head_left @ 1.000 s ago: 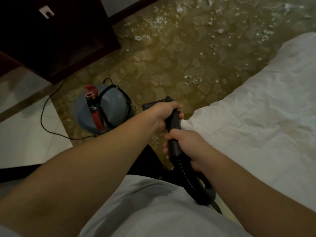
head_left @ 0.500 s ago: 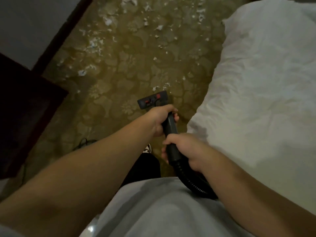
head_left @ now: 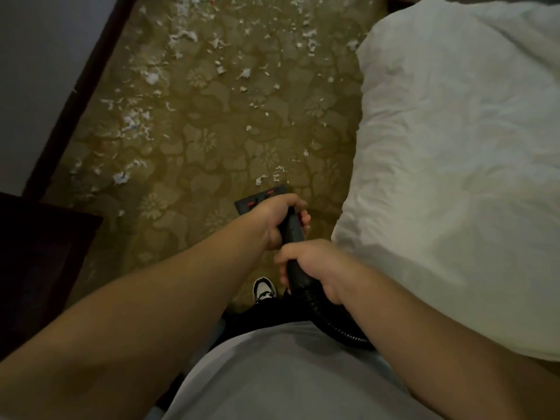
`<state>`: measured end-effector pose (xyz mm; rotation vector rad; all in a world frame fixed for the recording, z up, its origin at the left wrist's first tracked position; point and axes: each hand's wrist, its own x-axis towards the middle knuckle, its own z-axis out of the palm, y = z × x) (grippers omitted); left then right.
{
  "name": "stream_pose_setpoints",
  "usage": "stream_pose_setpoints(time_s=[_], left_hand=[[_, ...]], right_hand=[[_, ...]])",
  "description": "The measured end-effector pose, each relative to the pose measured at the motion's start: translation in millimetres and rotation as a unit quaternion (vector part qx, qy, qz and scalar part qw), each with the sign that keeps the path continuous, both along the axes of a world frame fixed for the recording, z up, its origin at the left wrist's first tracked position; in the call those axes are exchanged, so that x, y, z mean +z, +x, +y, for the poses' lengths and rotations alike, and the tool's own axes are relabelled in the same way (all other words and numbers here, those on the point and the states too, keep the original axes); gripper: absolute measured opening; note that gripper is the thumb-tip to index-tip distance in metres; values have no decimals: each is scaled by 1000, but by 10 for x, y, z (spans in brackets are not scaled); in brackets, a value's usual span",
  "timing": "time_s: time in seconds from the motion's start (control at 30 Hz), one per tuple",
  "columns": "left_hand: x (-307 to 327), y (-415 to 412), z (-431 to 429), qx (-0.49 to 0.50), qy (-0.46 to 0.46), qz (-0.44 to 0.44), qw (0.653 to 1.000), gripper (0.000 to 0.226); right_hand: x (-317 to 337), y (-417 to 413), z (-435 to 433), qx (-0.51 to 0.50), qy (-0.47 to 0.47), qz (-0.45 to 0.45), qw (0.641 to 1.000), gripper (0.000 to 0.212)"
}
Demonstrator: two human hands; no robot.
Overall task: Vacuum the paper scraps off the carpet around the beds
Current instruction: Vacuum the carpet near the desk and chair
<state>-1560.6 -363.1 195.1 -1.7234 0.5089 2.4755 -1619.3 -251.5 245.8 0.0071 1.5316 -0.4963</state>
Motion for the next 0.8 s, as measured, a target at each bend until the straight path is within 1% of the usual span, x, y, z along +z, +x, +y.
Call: stream_pose_setpoints(time_s=[0.07, 0.13, 0.23, 0.3, 0.4, 0.5, 0.6, 0.67, 0.73, 0.8], left_hand=[[-58, -30, -40, -28, -3, -13, 1000, 27], [-120, -66, -73, -40, -14, -31, 999, 26], [-200, -158, -144, -35, -29, -48, 998, 21], [-231, -260, -231, -40, -38, -56, 997, 23], [-229, -459, -448, -43, -38, -66, 996, 17], [-272, -680, -688, -53, -39, -81, 995, 14], [-349, -888, -870, -59, -34, -94, 993, 16], [-394, -1020, -965, -54, -25, -101, 993, 14], [-425, -1141, -1044, -45, -16, -104, 993, 13], [-438, -1266, -1115, -47, -12, -100, 994, 15]], right_hand=[[-56, 11, -39, -15, 3, -7, 1000, 24], [-133, 9, -72, -36, 11, -12, 999, 30], [-231, -59, -148, -40, 15, -22, 999, 18], [-288, -159, -231, -50, 12, -20, 998, 19], [-366, -348, -433, -58, 8, -17, 998, 24], [-422, -568, -669, -47, 2, -13, 999, 17], [-453, -777, -873, -47, 11, -19, 999, 9], [-464, -912, -980, -47, 17, -26, 998, 11], [-477, -1044, -1057, -40, 17, -32, 999, 19], [-472, -1168, -1119, -35, 13, -30, 999, 16]])
